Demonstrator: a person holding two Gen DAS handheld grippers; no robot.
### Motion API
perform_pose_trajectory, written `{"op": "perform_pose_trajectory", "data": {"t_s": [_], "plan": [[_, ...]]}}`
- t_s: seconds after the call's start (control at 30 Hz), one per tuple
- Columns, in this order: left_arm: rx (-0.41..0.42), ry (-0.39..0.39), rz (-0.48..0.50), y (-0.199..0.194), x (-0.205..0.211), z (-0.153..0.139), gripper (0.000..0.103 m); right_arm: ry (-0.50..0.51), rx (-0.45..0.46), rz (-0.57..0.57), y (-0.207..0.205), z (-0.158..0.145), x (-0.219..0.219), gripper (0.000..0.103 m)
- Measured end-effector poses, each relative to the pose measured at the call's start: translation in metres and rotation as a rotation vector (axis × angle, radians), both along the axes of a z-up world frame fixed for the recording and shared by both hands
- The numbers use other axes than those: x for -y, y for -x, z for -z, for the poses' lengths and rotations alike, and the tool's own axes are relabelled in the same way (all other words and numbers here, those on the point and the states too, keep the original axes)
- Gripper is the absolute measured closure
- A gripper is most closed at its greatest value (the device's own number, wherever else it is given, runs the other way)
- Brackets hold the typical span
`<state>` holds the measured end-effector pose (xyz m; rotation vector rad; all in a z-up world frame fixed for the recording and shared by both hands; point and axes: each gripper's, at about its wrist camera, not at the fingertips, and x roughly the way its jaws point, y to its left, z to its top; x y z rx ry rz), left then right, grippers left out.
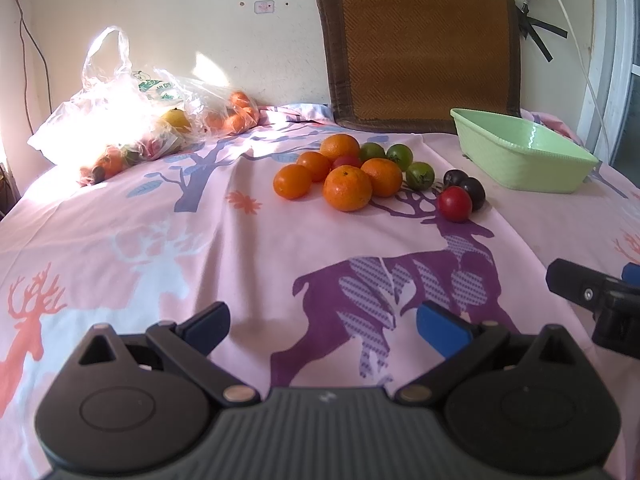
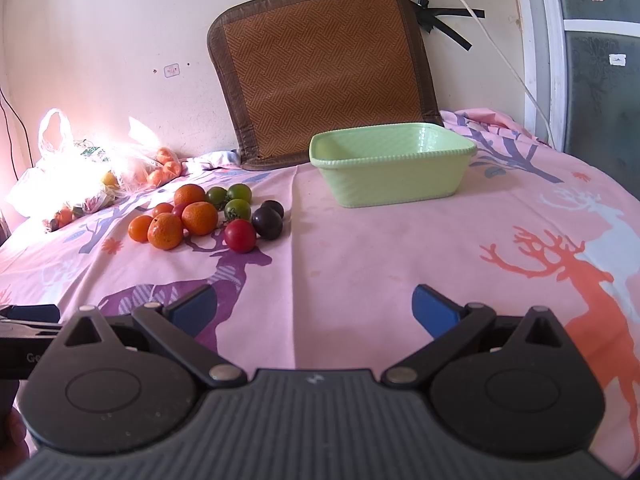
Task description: Organize fruits
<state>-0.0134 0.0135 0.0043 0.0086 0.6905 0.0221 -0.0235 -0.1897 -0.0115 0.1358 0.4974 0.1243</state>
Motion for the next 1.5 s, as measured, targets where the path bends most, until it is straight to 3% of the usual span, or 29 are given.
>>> {"op": "perform_pose_trajectory", "data": {"t_s": [0.4,0.73,0.8,0.93,1.0,1.07,1.17,1.33,1.5], "plan": [[0.016,-0.013,0.008,0.001,0.004,0.003,0.000,0.011,-0.001,0.006,-0.002,0.002,0.001,0.000],[0.058,0.018,0.092,-0.019,-0.016,-0.012,0.000,0.039,0.027,-0.050,-0.010,-0.002,0.001,0.000],[0.083,0.019,0.108,-0.026,-0.022,-0.016,0.000,0.042,0.045,-0.071,-0.013,-0.006,0.002,0.009],[0.113,0.017,0.123,-0.041,-0.033,-0.025,0.000,0.071,0.034,-0.136,-0.026,-0.009,-0.007,0.053],[0.110,0.014,0.150,-0.050,-0.036,-0.030,0.000,0.068,0.017,-0.179,-0.033,-0.010,-0.013,0.062],[0.133,0.001,0.185,-0.055,-0.035,-0.033,0.001,0.081,0.021,-0.215,-0.039,-0.012,-0.022,0.065],[0.170,-0.058,0.264,-0.062,-0.022,-0.036,0.011,0.124,0.043,-0.250,-0.046,-0.014,-0.036,0.065],[0.100,-0.071,0.320,-0.089,-0.008,-0.024,0.036,0.133,-0.006,-0.270,-0.068,-0.008,-0.047,0.065],[0.072,-0.073,0.317,-0.101,-0.008,-0.014,0.038,0.130,-0.051,-0.255,-0.083,-0.002,-0.049,0.065]]}}
